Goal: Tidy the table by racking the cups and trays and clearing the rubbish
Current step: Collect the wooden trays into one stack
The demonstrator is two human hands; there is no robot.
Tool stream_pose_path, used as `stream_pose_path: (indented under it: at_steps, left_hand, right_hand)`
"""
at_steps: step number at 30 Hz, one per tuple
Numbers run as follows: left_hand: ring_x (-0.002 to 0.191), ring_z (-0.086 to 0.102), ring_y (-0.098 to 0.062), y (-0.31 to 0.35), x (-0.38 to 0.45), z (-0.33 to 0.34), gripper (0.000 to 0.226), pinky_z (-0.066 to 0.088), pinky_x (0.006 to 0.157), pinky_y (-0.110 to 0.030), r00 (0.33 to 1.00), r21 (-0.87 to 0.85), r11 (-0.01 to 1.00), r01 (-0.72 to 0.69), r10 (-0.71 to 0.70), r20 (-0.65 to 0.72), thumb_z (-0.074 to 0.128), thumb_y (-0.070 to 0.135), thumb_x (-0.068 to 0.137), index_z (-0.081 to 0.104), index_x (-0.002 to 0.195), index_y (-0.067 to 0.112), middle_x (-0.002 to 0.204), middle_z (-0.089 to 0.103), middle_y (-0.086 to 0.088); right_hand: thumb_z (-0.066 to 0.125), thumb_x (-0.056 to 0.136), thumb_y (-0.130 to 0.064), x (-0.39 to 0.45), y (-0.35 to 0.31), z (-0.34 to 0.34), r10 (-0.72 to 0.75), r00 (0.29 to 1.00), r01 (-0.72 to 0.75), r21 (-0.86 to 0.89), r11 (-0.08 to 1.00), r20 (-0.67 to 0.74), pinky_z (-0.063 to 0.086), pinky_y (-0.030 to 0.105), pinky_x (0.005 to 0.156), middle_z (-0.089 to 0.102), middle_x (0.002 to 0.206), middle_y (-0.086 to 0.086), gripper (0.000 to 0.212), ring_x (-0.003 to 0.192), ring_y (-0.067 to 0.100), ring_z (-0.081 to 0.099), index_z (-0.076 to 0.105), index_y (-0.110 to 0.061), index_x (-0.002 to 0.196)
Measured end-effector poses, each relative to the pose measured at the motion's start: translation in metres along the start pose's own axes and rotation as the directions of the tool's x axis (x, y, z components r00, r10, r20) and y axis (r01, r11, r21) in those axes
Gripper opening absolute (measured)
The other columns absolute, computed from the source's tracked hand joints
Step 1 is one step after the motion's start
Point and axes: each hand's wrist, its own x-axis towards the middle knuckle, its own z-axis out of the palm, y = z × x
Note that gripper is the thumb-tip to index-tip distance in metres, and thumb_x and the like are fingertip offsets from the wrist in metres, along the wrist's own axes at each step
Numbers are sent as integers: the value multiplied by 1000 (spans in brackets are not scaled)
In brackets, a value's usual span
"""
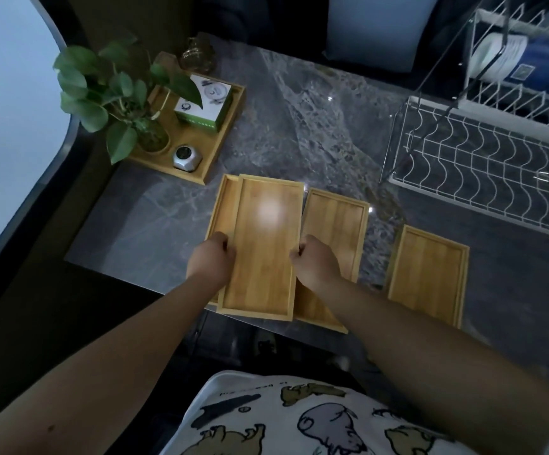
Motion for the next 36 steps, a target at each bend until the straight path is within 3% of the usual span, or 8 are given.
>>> stream_pose_path:
  at_steps: [7, 11, 17, 24, 26, 30, 33, 36]
  left_hand:
    - [92, 54, -8, 18, -12, -11, 46, 41, 69, -21, 998, -331, 943, -22, 43, 55, 60, 28, 93, 50, 137, 17, 114, 61, 4]
    - [99, 65, -8, 42, -17, -22, 34, 47, 75, -19, 983, -623, 782, 22, 97, 157, 65, 24, 91, 62, 125, 24, 108, 69, 8]
    - [72, 58, -12, 82, -14, -31, 14, 47, 67, -29, 953, -654, 753, -69, 243, 180, 60, 31, 94, 63, 107, 35, 90, 62, 7]
    - [66, 66, -15, 110, -17, -26, 26, 48, 59, -28, 850, -871, 401, 283, 315, 421, 56, 22, 84, 67, 104, 10, 78, 69, -6]
    - [67, 66, -16, 111, -20, -22, 25, 53, 57, -28, 870, -857, 462, 226, 299, 391, 56, 33, 91, 70, 101, 15, 77, 70, -3]
    - [80, 70, -13, 107, -29, -7, 22, 58, 75, -36, 930, -635, 767, -98, 298, 216, 64, 34, 91, 61, 111, 28, 93, 72, -1]
    - [81, 68, -6, 101, -32, 8, 45, 56, 80, -35, 949, -486, 863, -137, 255, 185, 66, 35, 90, 49, 132, 28, 93, 70, 6]
    - [95, 65, -13, 96, -29, 24, 41, 54, 89, -40, 946, -307, 932, -193, 260, 195, 60, 32, 94, 54, 132, 18, 104, 69, 3]
  right_hand:
    - [59, 94, -26, -14, 10, -39, 35, 998, -54, 464, 884, 50, 58, 29, 64, 68, 90, -10, 19, 76, 10, 66, 60, -29, 112]
    - [63, 92, -22, -28, 18, -82, 53, 997, -73, 643, 762, 51, 48, 24, 55, 64, 73, -5, 12, 62, 9, 57, 67, -28, 102]
    - [64, 91, -10, -48, 32, -128, 2, 999, 27, 814, 581, -35, 49, 27, 50, 54, 77, 5, 20, 57, 14, 53, 60, -14, 110]
    - [51, 90, -18, -55, 56, -153, -29, 1000, 22, 935, 355, -12, 54, 27, 58, 73, 82, 7, 17, 71, 20, 69, 65, -20, 99]
    - [54, 88, -31, -55, 63, -150, -7, 999, 37, 911, 410, -38, 51, 29, 64, 71, 83, 5, 18, 73, 19, 65, 69, -23, 93]
    - [64, 89, -31, -52, 75, -129, 52, 986, 83, 738, 669, -158, 52, 30, 60, 68, 84, -6, 6, 73, 9, 64, 64, -36, 84]
    - [64, 89, -29, -49, 82, -110, 99, 980, 30, 625, 780, -170, 56, 33, 76, 66, 109, -10, 24, 96, 9, 64, 58, -39, 110]
    - [56, 94, -28, -49, 83, -89, 87, 972, 17, 431, 902, -219, 47, 21, 66, 64, 94, -17, 18, 86, 4, 62, 62, -30, 111]
